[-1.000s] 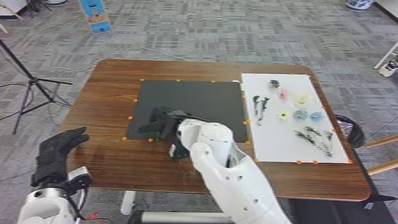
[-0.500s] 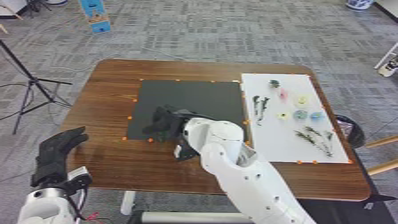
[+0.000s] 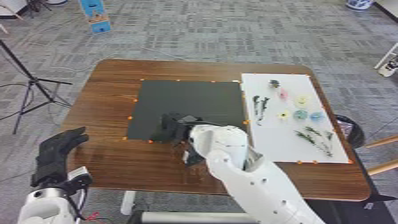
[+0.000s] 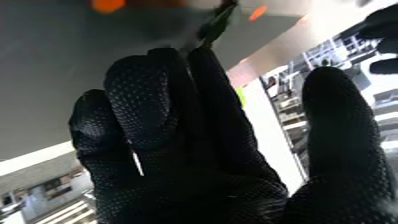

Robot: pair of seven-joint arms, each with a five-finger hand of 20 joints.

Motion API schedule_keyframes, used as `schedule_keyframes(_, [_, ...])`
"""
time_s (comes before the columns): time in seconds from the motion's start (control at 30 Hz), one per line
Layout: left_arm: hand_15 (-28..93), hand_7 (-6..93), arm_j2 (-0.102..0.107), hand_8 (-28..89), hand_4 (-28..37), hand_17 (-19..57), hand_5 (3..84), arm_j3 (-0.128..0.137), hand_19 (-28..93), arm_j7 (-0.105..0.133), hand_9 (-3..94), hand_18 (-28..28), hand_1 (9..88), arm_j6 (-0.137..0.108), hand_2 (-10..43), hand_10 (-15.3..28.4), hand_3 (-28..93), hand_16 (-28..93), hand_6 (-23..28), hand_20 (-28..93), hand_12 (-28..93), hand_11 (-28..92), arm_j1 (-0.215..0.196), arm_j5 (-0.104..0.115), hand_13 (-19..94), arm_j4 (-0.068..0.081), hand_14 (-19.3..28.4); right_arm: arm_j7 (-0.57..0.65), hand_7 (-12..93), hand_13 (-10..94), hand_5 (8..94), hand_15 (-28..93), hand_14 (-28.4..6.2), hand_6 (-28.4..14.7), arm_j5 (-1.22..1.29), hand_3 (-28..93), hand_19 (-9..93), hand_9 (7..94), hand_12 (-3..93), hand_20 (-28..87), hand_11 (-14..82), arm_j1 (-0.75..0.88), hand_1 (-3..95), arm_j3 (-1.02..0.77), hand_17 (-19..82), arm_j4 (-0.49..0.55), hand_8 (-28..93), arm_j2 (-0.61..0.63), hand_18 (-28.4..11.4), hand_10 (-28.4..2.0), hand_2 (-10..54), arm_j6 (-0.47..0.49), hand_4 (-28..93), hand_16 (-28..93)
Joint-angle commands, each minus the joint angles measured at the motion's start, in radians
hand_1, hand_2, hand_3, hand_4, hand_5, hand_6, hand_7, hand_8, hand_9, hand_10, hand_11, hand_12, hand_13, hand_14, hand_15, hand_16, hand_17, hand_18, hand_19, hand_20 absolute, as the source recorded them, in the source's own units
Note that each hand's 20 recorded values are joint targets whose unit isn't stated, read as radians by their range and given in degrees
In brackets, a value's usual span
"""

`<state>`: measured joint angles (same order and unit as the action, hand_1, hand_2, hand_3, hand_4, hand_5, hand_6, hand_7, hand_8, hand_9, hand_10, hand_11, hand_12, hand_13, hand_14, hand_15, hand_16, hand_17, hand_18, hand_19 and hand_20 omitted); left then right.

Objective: Arrange flowers

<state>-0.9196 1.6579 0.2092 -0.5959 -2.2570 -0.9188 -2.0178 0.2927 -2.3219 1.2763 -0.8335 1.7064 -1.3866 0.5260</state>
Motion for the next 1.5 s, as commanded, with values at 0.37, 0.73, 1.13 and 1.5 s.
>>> schedule_keyframes(0.37, [22, 16.1, -0.012, -7, -28.3, 5.9, 58.6, 0.006, 15, 0.008, 59.6, 9.0, 28.0, 0.010, 23.2, 18.5, 73, 1, 7.2, 16, 21, 22, -0.010, -0.003, 39, -0.008, 17.3, -0.049, 9, 66, 62.4, 67, -19.5, -10.0, -0.057, 13, 78, 60.4, 12.6, 62, 7.6, 0.004, 38.8, 0.015, 33, -0.017, -3, -0.065, -28.4, -20.0, 17.3, -0.004, 29, 40])
schedule_keyframes(0.73, [21, 17.2, -0.011, -8, -28.3, 6.0, 57.0, 0.005, 15, 0.009, 58.6, 8.8, 27.2, 0.008, 23.2, 16.7, 73, 0, 5.8, 16, 20, 22, -0.010, -0.002, 39, -0.008, 16.3, 0.029, 10, 66, 61.0, 68, -19.8, -9.3, 0.066, 15, 78, 60.2, 13.5, 63, 7.7, -0.027, 36.8, 0.036, 33, 0.066, -3, 0.035, -28.4, -19.6, 14.4, -0.028, 26, 40])
schedule_keyframes(1.13, [19, 19.6, 0.011, -8, -28.3, 6.5, 53.2, -0.005, 13, 0.024, 54.5, 8.3, 27.0, -0.007, 23.1, 14.2, 74, 0, 4.1, 16, 18, 24, -0.013, 0.021, 38, -0.008, 14.7, 0.134, 8, 67, 62.2, 67, -19.0, -9.6, 0.285, 31, 78, 62.8, 14.8, 63, 8.3, -0.014, 31.4, 0.080, 34, 0.221, -3, 0.093, -28.4, -21.3, 12.8, -0.051, 14, 40])
schedule_keyframes(1.5, [19, 19.9, 0.001, -8, -28.3, 6.7, 53.3, 0.000, 12, 0.017, 54.4, 8.1, 27.4, 0.000, 22.5, 14.5, 74, 0, 4.2, 16, 18, 25, -0.012, 0.010, 38, -0.008, 14.5, 0.165, 6, 67, 60.7, 67, -19.1, -10.7, 0.404, 24, 79, 62.4, 13.5, 63, 7.8, 0.047, 35.3, 0.043, 34, 0.157, -4, 0.002, -28.4, -21.7, 15.0, -0.050, 15, 40])
